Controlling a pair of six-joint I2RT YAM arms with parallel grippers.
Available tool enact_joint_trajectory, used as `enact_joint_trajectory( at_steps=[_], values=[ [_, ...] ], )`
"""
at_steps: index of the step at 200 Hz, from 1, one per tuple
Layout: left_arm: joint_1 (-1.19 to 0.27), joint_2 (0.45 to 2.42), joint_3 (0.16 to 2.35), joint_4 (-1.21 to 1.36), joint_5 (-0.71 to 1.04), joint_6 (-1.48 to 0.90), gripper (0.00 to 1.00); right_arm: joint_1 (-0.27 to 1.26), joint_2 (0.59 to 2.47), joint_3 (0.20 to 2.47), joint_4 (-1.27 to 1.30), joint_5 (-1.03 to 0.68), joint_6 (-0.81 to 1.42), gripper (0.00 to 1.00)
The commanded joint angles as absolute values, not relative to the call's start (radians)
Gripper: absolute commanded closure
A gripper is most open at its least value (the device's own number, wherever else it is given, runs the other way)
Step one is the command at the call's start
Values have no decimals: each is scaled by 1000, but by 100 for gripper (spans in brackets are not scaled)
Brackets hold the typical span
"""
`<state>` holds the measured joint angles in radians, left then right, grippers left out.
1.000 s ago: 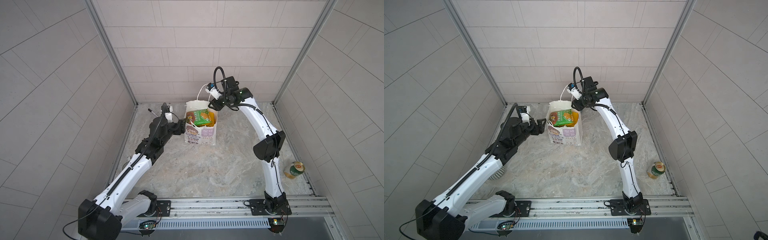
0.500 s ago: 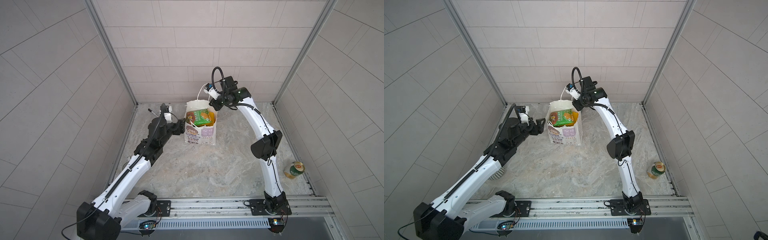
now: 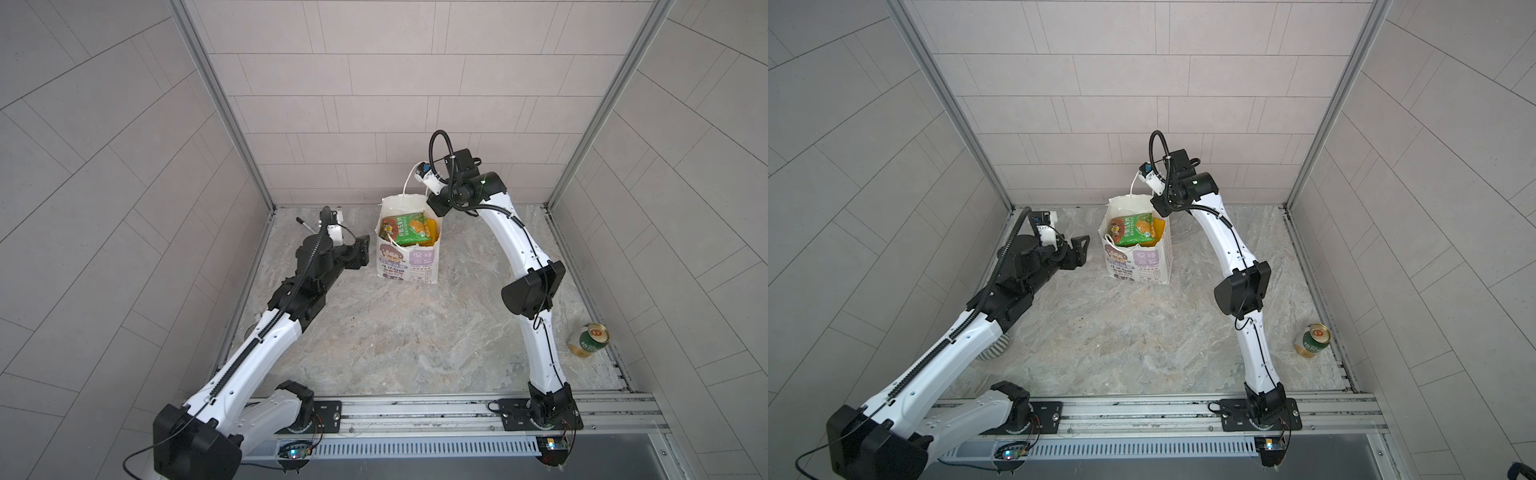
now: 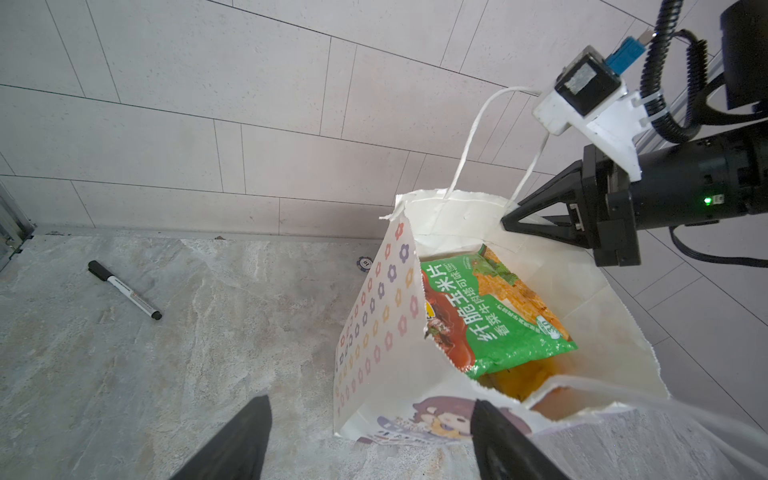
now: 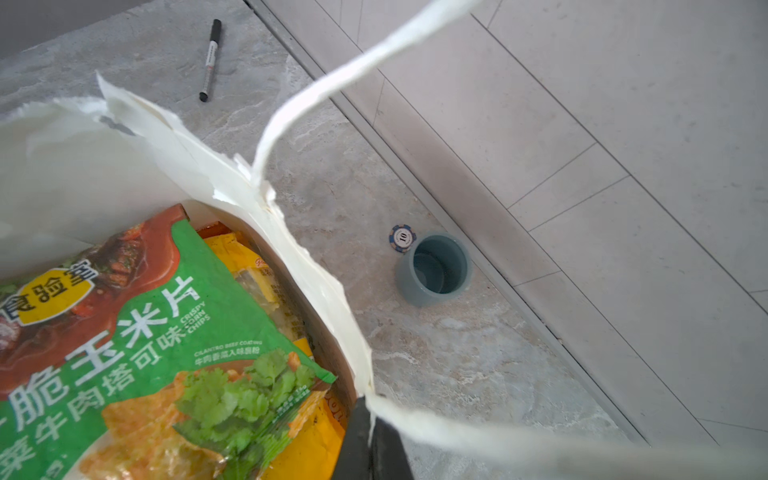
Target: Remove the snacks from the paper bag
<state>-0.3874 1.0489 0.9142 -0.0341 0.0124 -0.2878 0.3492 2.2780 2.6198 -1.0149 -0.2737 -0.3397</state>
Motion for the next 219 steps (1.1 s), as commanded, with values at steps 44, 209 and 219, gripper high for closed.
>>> enact_joint_trajectory(
  at_steps=[44, 209, 219],
  values=[
    [-394, 1032, 965, -26, 53, -264, 24, 352, 2112, 2552, -895, -414, -391, 100],
    [-768, 991, 1047, -330, -97, -212, 27, 486, 1490, 1418, -219, -470, -290, 100],
    [-811, 1017, 1074, -333, -116, -213, 27, 502, 1472, 1385, -175, -463, -265, 100]
  ],
)
